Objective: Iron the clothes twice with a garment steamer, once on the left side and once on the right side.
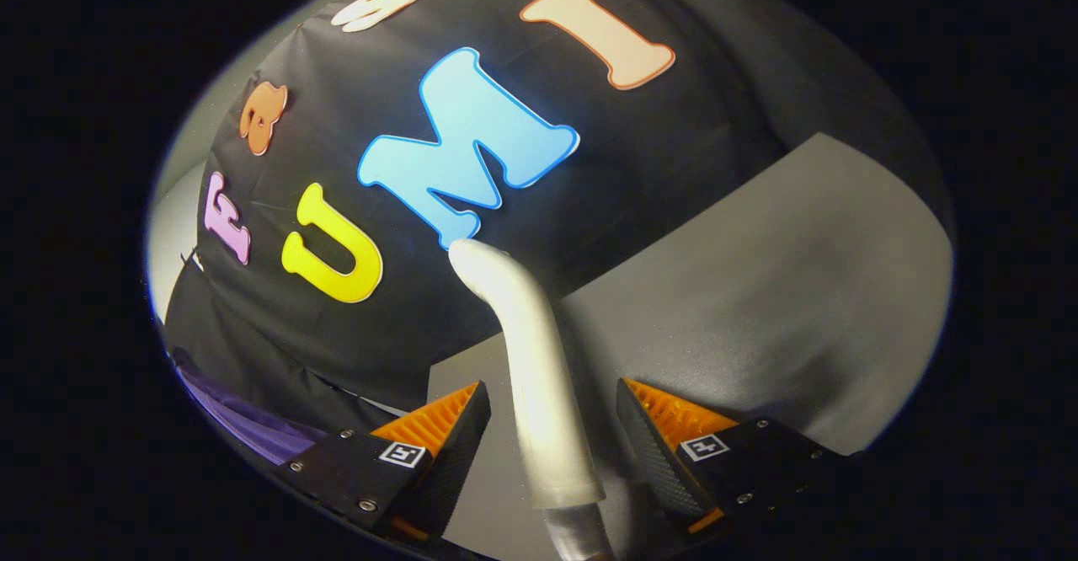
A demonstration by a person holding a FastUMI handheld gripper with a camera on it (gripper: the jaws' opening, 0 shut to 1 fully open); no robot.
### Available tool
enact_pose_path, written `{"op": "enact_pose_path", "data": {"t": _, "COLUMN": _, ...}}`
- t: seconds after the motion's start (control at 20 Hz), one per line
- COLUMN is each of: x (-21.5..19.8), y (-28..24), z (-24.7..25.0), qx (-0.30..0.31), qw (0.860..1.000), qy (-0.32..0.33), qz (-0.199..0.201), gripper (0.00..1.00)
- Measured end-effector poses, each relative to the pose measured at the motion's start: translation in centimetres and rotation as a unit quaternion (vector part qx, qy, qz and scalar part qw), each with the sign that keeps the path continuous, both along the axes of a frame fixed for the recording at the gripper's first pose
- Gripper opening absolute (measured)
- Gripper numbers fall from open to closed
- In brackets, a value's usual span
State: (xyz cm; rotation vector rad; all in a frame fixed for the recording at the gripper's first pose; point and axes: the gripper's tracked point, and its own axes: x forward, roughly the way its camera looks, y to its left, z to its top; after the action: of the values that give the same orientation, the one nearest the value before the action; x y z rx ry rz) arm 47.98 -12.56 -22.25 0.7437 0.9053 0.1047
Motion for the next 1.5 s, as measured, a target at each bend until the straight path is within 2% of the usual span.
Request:
{"op": "enact_pose_path", "data": {"t": 0.05, "x": 0.0, "y": 0.0, "z": -0.2, "qx": 0.013, "qw": 1.0, "qy": 0.003, "qz": -0.002, "gripper": 0.93}}
{"op": "enact_pose_path", "data": {"t": 0.25, "x": 0.4, "y": 0.8, "z": -0.7, "qx": 0.041, "qw": 0.999, "qy": 0.019, "qz": 0.008, "gripper": 0.81}}
{"op": "enact_pose_path", "data": {"t": 0.35, "x": 0.7, "y": 1.2, "z": -1.4, "qx": 0.043, "qw": 0.999, "qy": 0.03, "qz": 0.011, "gripper": 0.65}}
{"op": "enact_pose_path", "data": {"t": 0.4, "x": 0.6, "y": 1.5, "z": -1.5, "qx": 0.054, "qw": 0.998, "qy": 0.037, "qz": 0.015, "gripper": 0.53}}
{"op": "enact_pose_path", "data": {"t": 0.7, "x": 0.1, "y": 1.4, "z": -0.9, "qx": 0.091, "qw": 0.995, "qy": 0.046, "qz": 0.015, "gripper": 0.38}}
{"op": "enact_pose_path", "data": {"t": 0.95, "x": -0.6, "y": 2.0, "z": 0.5, "qx": 0.056, "qw": 0.998, "qy": 0.021, "qz": 0.025, "gripper": 0.36}}
{"op": "enact_pose_path", "data": {"t": 1.1, "x": -2.3, "y": 1.4, "z": 3.0, "qx": 0.041, "qw": 0.999, "qy": -0.008, "qz": 0.026, "gripper": 0.36}}
{"op": "enact_pose_path", "data": {"t": 1.25, "x": -4.7, "y": 0.7, "z": 6.5, "qx": 0.038, "qw": 0.998, "qy": -0.039, "qz": 0.018, "gripper": 0.36}}
{"op": "enact_pose_path", "data": {"t": 1.5, "x": -10.2, "y": 3.3, "z": 11.0, "qx": 0.027, "qw": 0.996, "qy": -0.076, "qz": 0.027, "gripper": 0.36}}
